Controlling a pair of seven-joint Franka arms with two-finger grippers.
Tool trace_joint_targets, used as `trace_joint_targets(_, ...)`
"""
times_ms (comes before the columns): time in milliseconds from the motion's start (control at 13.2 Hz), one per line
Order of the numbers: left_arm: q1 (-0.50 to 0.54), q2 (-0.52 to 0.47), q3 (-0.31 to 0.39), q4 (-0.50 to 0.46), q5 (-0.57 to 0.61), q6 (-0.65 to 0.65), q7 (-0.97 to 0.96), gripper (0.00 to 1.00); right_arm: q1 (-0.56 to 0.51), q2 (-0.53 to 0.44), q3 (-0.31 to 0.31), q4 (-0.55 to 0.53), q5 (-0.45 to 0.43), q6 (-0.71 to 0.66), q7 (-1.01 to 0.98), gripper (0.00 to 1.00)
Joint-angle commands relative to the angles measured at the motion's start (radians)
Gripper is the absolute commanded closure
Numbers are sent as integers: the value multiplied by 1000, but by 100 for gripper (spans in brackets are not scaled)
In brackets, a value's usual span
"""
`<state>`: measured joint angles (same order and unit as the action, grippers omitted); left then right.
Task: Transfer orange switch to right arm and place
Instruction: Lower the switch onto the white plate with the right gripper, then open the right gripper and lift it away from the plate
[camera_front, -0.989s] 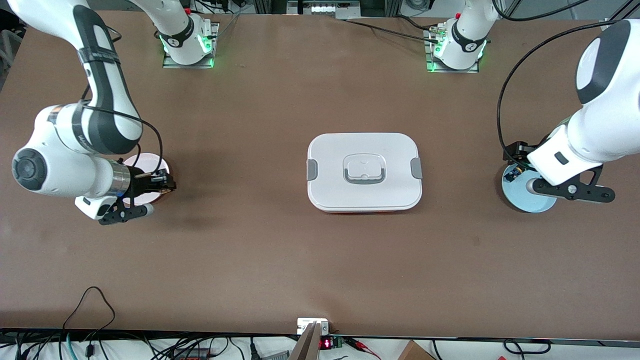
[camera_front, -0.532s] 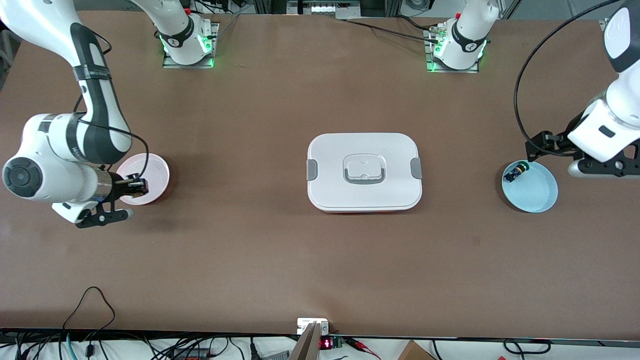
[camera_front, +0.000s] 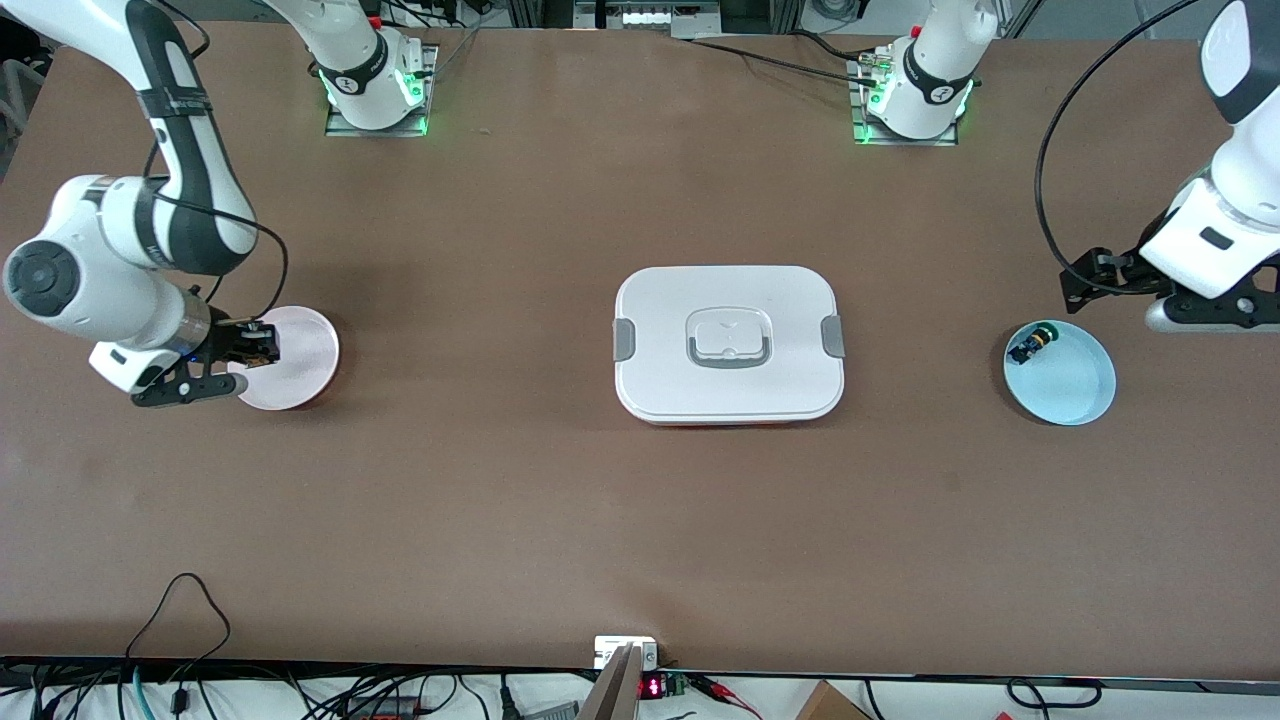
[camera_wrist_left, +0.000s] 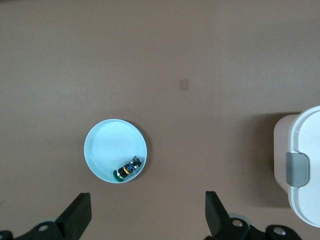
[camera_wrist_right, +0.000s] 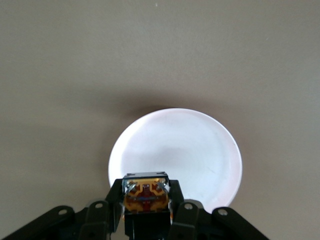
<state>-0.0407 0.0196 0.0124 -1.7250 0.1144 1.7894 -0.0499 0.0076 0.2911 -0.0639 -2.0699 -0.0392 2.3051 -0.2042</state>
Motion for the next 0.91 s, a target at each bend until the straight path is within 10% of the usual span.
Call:
trace_joint_targets(0, 13, -58, -6, -74, -6, 44, -14, 0, -12, -20, 7, -150, -16, 189, -6, 100)
trace_joint_targets(684, 1, -53, -8, -67, -73, 44, -19, 0, -55, 121, 9, -144, -18, 335, -20, 93)
trace_joint_targets(760, 1, -53, -8, -67, -76, 41, -19, 0, -55, 135, 9, -142, -14, 350, -17, 65)
trace_joint_targets(837, 2, -53, -8, -65, -76, 38, -19, 0, -55, 138, 10, -141, -10, 358, -8, 13)
